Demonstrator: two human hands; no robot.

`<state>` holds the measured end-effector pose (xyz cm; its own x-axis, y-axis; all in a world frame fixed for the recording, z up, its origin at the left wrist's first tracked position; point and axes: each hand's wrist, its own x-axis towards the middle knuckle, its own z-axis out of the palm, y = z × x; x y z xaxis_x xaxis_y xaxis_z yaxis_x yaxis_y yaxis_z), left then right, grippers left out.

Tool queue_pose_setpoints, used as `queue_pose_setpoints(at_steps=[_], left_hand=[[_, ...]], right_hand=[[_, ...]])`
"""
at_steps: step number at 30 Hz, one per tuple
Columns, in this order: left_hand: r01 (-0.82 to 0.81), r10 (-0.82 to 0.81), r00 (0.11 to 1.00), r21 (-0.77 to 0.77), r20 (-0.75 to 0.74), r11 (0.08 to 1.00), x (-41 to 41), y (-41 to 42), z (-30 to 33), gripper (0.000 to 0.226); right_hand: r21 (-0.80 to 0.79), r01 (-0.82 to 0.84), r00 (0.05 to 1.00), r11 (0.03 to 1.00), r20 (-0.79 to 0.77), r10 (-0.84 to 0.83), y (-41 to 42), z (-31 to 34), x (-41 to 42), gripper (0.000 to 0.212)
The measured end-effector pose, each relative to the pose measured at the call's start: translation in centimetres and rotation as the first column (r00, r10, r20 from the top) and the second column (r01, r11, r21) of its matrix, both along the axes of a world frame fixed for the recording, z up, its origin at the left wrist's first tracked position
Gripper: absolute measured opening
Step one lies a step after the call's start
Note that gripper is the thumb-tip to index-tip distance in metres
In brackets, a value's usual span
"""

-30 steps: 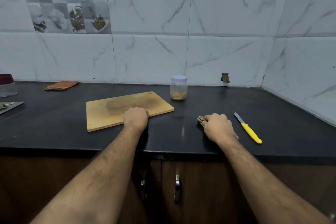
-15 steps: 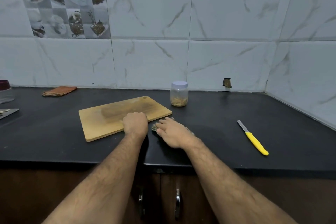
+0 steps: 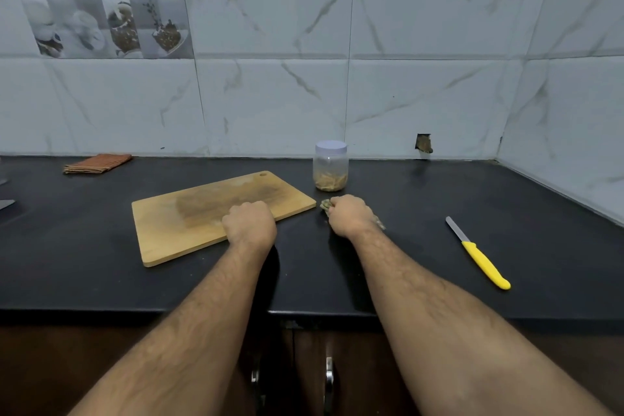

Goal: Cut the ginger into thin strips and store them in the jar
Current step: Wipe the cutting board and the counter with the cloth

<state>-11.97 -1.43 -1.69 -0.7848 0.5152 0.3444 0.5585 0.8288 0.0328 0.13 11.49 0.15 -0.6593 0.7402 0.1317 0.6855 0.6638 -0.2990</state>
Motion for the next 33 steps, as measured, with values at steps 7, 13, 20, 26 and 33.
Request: queue_pose_setpoints(at_steps=[7, 13, 20, 26, 33], left_hand=[[0.305, -0.312, 0.946, 0.078, 0.093, 0.949, 0.0, 4.2, 0.1, 0.035], [0.28, -0.276, 0.95, -0.006, 0.145, 0.96, -0.4, 5.8, 0.1, 0.029], [0.227, -0.228, 0.97, 0.021, 0.079, 0.974, 0.6, 6.0, -1.1, 0.026], [0.228, -0.226, 0.967, 0.003, 0.12, 0.974, 0.5, 5.9, -0.6, 0.027], [0.204, -0.177, 0.933, -0.055, 0.314, 0.977, 1.5, 6.0, 1.0, 0.034]], right_hand=[[-0.076, -0.103, 0.981, 0.992, -0.171, 0.089, 0.9, -0.8, -1.4, 0.028], [-0.025, -0.13, 0.99, 0.991, -0.061, 0.128, 2.8, -1.0, -2.4, 0.035], [0.028, -0.134, 0.99, 0.991, 0.057, 0.132, 4.1, -1.2, -3.1, 0.038], [0.029, -0.057, 0.992, 0.998, 0.114, 0.053, 4.3, -1.2, -1.9, 0.046], [0.003, 0.069, 0.989, 0.998, 0.132, -0.069, 4.6, -1.0, 3.0, 0.048]])
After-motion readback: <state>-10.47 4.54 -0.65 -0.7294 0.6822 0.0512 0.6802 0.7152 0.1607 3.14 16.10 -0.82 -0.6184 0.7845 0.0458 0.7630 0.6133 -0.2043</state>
